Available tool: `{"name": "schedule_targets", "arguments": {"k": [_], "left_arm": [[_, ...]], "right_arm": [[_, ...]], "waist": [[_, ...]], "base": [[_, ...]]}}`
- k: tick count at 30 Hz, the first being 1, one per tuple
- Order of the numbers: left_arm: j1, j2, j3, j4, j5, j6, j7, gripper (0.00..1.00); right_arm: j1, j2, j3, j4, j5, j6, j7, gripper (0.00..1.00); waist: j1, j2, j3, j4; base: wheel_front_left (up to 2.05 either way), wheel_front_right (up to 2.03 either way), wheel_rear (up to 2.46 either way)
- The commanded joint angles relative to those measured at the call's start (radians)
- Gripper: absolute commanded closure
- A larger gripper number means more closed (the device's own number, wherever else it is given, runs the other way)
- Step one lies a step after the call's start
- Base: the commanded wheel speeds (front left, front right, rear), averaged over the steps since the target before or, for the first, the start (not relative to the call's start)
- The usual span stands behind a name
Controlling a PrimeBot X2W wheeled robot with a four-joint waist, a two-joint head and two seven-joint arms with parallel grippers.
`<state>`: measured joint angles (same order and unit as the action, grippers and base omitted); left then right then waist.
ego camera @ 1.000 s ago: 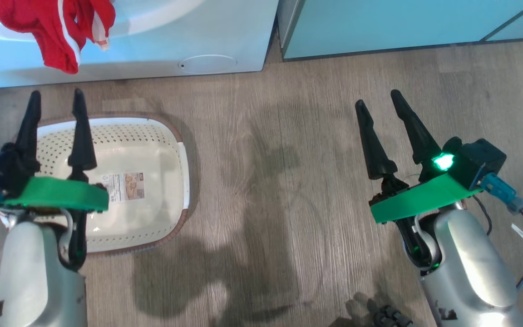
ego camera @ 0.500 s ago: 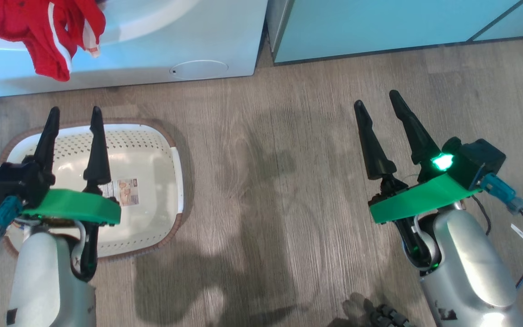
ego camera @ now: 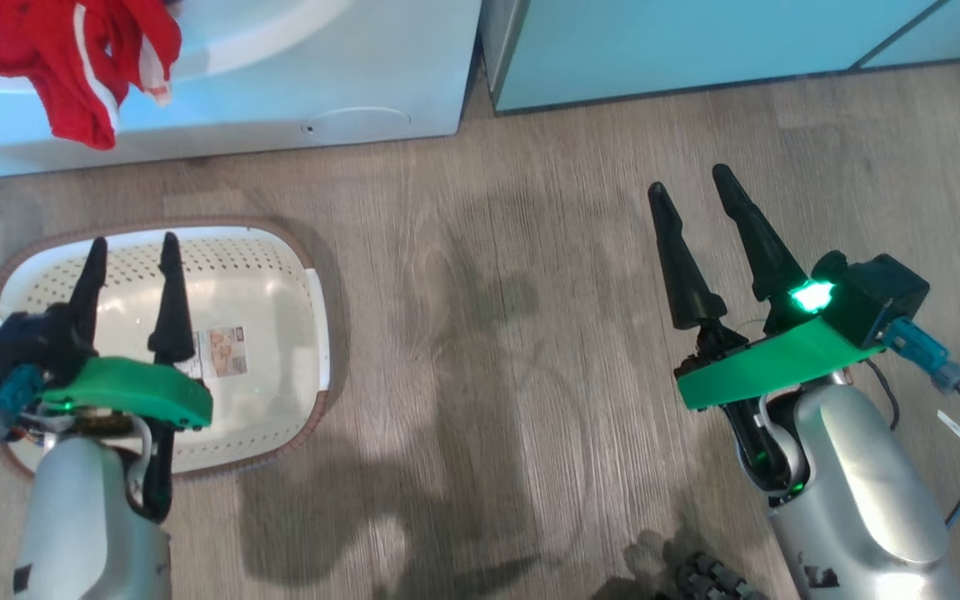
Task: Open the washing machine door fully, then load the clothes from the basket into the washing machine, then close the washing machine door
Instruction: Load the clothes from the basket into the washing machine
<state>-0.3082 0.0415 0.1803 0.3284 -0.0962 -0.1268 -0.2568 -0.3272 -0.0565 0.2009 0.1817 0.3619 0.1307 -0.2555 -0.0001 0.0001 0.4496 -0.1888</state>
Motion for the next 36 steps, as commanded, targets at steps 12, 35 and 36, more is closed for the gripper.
{"name": "schedule_targets", "arguments": {"k": [12, 35, 36], "left_arm": [[-0.243, 0.093, 0.066, 0.159, 0.002, 0.028, -0.005, 0.0], [-0.615, 0.224, 0.09, 0.459, -0.028, 0.101, 0.044, 0.0], [-0.625, 0.224, 0.087, 0.469, -0.03, 0.098, 0.045, 0.0]], "right_arm": [[-0.03, 0.006, 0.051, -0.037, 0.024, 0.0, -0.006, 0.0], [-0.06, 0.006, 0.095, -0.042, 0.063, 0.0, -0.006, 0.0], [-0.06, 0.006, 0.098, -0.041, 0.063, 0.0, -0.006, 0.0]], "waist": [[0.0001, -0.0001, 0.121, -0.033], [0.0001, -0.0001, 0.215, -0.082], [0.0001, -0.0001, 0.218, -0.082]], "base": [[0.0, 0.0, 0.0], [0.0, 0.0, 0.0], [0.0, 0.0, 0.0]]}}
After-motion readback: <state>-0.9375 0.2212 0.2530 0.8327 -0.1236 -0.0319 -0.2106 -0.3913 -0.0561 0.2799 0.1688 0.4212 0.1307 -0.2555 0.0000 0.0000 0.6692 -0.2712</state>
